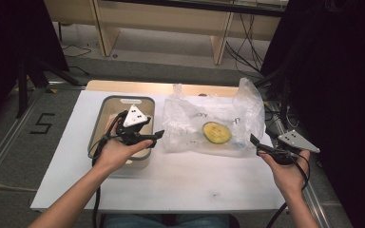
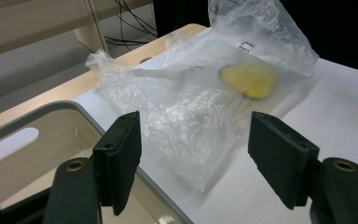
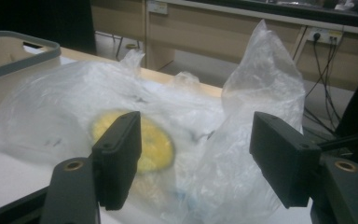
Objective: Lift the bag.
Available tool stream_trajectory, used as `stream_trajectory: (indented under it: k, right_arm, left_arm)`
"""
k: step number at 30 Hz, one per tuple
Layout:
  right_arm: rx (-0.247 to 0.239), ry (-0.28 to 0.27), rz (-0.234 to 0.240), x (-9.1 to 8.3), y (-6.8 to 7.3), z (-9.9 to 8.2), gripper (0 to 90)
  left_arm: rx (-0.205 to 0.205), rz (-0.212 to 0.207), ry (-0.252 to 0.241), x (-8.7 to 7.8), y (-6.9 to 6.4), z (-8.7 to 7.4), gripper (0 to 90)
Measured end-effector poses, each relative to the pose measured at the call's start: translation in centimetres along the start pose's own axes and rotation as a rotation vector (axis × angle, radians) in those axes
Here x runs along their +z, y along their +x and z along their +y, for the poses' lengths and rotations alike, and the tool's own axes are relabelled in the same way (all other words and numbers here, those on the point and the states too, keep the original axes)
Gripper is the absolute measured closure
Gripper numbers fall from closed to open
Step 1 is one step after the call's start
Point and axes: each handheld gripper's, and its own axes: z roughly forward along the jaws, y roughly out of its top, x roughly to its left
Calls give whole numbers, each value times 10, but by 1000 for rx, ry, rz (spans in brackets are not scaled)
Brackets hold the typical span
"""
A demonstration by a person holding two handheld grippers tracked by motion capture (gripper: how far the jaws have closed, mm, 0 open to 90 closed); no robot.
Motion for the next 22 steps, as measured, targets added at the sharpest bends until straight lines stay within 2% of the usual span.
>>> stream_trajectory:
  k: [10,22]
  right_arm:
    - [18,15,51,-9,6,-20,350]
    - [43,-2,51,-14,7,-29,354]
  left_arm:
    - [-26,-20,-11,-16,1,-24,342]
    - [-28,-16,-10,-14,1,-30,328]
